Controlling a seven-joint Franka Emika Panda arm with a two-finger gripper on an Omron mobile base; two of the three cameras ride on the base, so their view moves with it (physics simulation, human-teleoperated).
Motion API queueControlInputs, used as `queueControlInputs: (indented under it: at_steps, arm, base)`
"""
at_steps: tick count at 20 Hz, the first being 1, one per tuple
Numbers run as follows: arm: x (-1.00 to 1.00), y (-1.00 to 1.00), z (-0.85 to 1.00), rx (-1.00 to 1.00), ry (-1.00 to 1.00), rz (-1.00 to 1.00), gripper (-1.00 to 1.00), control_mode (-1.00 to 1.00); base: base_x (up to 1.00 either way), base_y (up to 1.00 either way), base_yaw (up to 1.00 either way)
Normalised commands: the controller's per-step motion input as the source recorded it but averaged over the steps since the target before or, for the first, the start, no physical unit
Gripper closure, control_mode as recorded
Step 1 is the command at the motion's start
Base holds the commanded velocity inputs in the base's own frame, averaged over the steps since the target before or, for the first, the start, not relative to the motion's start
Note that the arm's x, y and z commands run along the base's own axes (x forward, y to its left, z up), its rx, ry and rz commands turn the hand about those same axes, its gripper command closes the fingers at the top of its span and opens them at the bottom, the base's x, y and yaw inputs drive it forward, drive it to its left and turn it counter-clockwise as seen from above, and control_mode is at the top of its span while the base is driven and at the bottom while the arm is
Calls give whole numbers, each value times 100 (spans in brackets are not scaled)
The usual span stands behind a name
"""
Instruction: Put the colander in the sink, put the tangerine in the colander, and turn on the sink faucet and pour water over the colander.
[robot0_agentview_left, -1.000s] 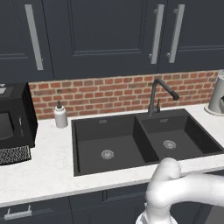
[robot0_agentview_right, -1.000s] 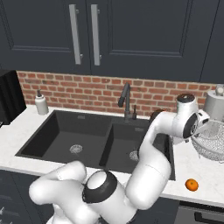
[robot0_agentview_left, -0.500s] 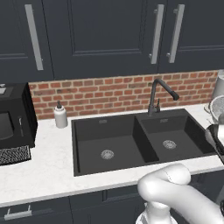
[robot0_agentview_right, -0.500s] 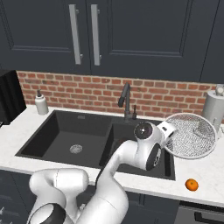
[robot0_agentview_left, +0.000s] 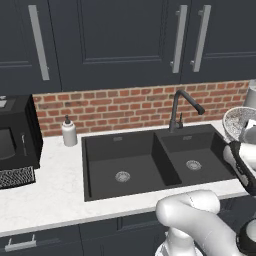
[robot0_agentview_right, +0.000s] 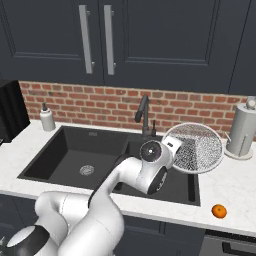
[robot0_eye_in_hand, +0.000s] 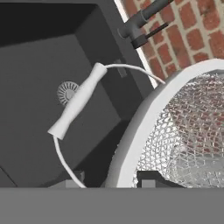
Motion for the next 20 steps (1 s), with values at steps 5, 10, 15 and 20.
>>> queueControlInputs:
  at_steps: [5,10,15,20]
  arm:
    - [10,0,1,0,13,5,100,-100]
    - [0,1,0,0,5,11,100,-100]
    - [-17,13,0,0,11,27,100,-100]
    - [-18,32,-3,0,10,31,100,-100]
  base:
    - [0,0,0]
    - [0,0,0]
    - [0,0,0]
    - [0,0,0]
